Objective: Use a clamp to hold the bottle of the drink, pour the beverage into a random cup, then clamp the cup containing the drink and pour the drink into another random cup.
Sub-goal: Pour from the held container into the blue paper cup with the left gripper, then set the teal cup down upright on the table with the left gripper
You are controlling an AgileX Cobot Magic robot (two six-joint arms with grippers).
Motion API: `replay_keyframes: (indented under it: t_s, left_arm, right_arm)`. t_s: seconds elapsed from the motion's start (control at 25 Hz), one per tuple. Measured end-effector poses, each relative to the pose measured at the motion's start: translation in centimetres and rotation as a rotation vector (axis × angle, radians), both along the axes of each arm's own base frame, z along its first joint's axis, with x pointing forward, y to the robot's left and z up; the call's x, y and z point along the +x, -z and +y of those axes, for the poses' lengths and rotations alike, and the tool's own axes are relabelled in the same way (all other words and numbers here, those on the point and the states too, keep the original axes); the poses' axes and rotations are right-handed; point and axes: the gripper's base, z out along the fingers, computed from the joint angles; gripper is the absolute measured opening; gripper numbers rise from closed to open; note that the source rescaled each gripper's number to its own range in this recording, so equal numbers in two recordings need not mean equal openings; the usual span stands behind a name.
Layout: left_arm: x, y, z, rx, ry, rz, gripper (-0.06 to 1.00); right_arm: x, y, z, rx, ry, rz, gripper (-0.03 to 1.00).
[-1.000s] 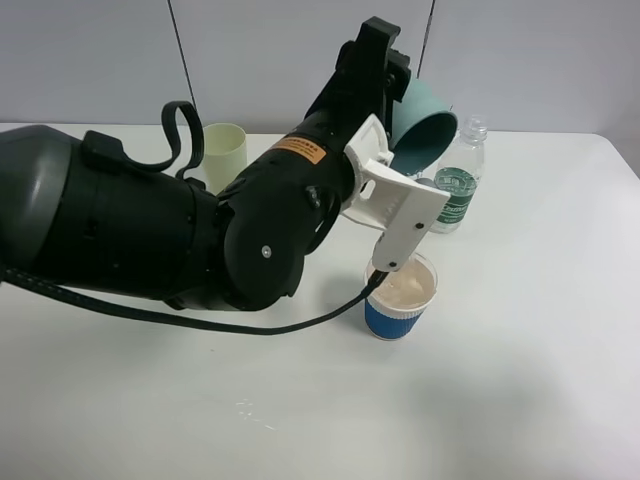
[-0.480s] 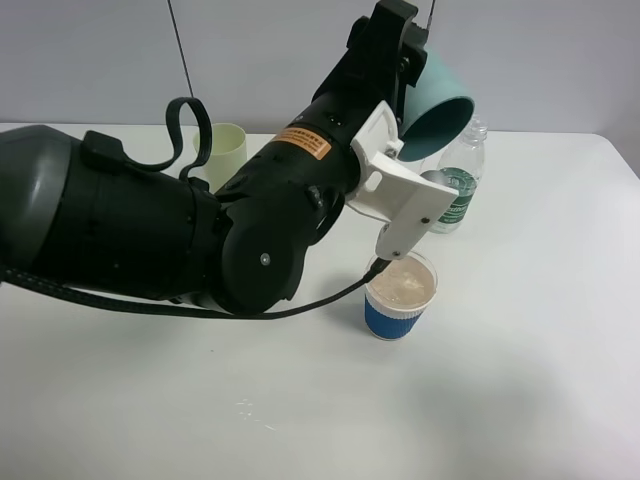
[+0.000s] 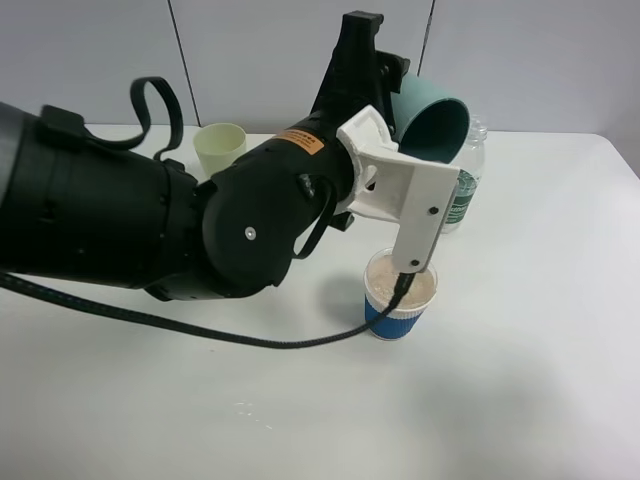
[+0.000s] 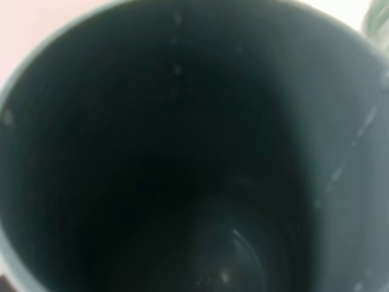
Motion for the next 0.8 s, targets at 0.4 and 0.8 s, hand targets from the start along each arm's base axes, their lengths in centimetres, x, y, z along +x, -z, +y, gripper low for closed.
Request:
replay_keyframes:
  t_s: [0.4,0.8]
  left_arm:
    - [1.4,-0.1,2.9,-0.294,0.008,0.456,0.02]
    - [3.2,0.2,9.6,-0.664,-0.086,0.660,0.02]
  right_arm:
    - [0.0,0.0,0.0,0.000,0.000,0.000,1.00]
    - [0.0,0.0,0.0,0.000,0.000,0.000,1.00]
